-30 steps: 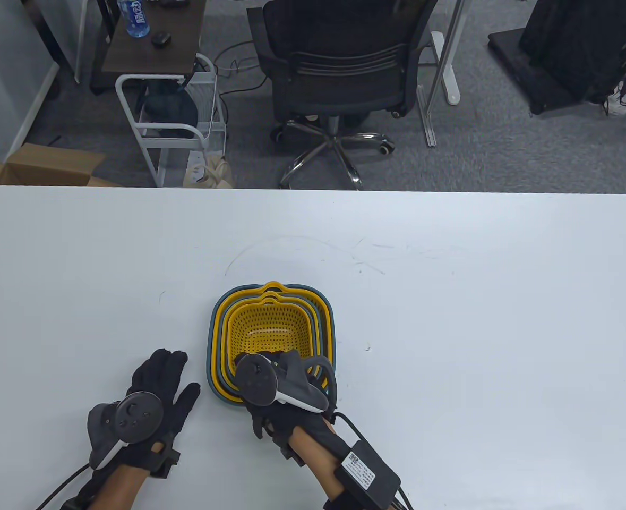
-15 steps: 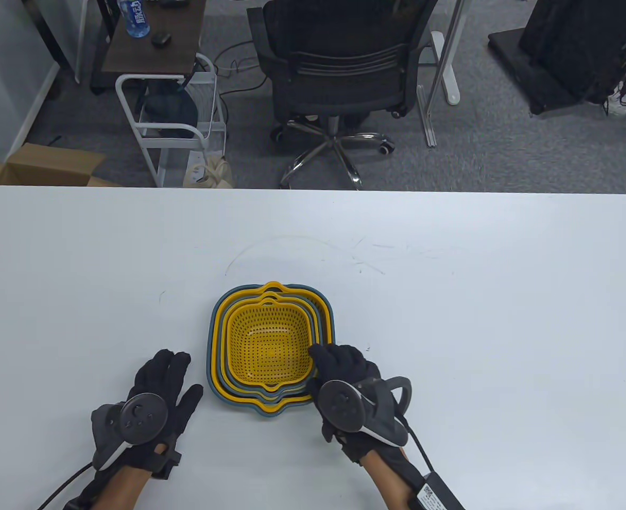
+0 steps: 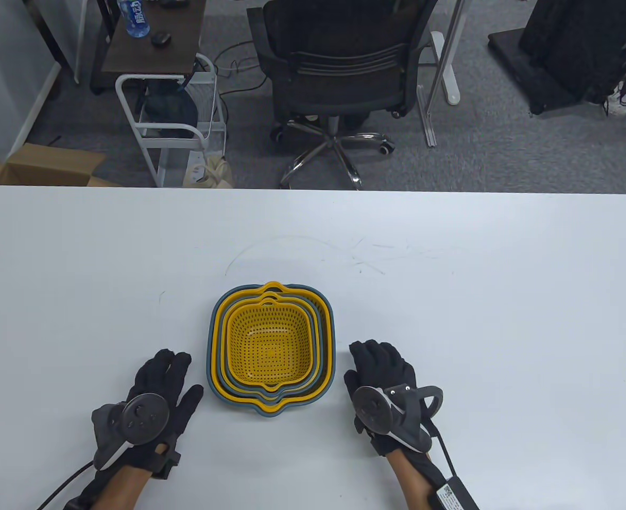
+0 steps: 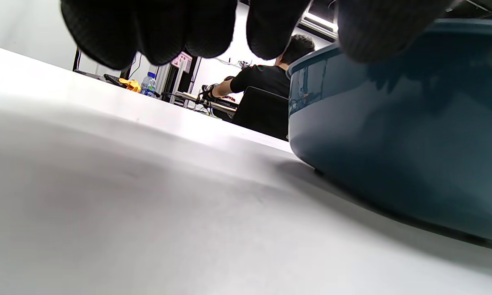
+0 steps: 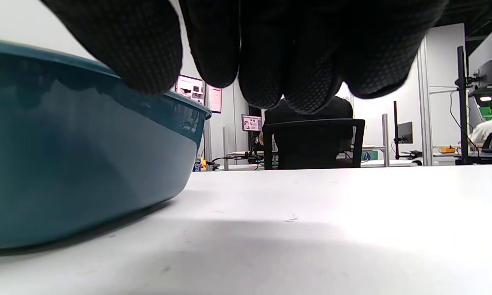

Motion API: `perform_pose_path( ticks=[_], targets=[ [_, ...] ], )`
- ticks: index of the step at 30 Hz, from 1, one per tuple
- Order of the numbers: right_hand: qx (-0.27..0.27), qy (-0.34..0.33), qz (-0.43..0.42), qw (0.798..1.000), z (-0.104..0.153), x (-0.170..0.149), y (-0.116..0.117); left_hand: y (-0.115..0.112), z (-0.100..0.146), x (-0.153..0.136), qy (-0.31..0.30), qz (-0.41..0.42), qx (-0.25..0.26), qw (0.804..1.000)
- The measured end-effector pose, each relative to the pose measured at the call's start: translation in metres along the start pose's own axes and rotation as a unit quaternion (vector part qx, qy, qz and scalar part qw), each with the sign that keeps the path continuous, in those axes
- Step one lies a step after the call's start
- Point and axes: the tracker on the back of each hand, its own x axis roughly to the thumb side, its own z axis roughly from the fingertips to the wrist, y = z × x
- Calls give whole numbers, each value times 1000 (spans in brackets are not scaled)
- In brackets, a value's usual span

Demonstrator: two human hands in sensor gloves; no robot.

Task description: Nest basins with drain baskets

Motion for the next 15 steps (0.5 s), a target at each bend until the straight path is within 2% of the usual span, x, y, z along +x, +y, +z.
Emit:
perform_pose_path(
  ticks=[6, 15],
  targets=[
    [-17, -7, 24, 1000, 2, 0, -2, 2, 0, 4, -11, -19, 6, 1000],
    [-16, -13, 23, 1000, 3, 2, -3, 1, -2, 6, -14, -29, 4, 999]
  ],
)
